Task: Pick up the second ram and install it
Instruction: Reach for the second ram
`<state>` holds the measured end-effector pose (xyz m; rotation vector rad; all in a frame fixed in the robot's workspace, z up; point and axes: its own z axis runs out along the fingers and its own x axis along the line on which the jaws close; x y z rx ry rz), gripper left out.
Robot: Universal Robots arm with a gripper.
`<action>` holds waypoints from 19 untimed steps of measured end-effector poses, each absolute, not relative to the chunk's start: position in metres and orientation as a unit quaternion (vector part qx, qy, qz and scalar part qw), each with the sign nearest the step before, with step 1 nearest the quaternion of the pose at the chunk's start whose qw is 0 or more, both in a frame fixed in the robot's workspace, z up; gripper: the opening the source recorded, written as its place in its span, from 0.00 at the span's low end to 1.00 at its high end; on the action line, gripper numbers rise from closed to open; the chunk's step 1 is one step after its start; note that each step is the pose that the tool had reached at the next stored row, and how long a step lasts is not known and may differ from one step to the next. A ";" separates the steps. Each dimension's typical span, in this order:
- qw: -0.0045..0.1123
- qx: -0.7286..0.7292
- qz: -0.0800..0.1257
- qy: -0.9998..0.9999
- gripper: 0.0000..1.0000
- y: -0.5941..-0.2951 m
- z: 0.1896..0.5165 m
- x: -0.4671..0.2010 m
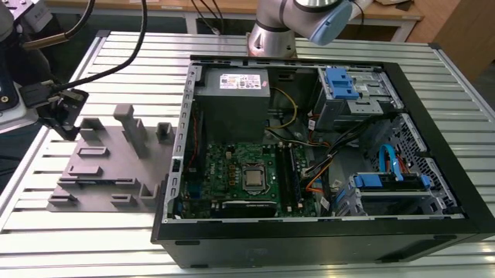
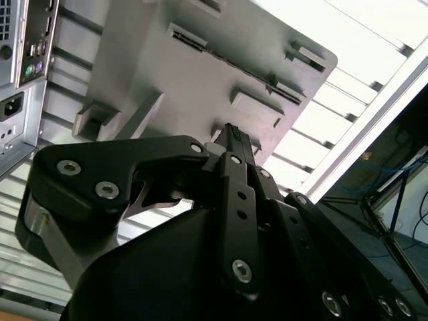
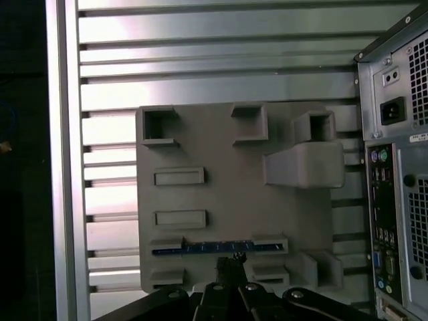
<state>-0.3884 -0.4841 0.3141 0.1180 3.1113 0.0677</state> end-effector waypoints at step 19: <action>0.014 0.038 0.022 0.999 0.07 -0.497 0.284 -0.389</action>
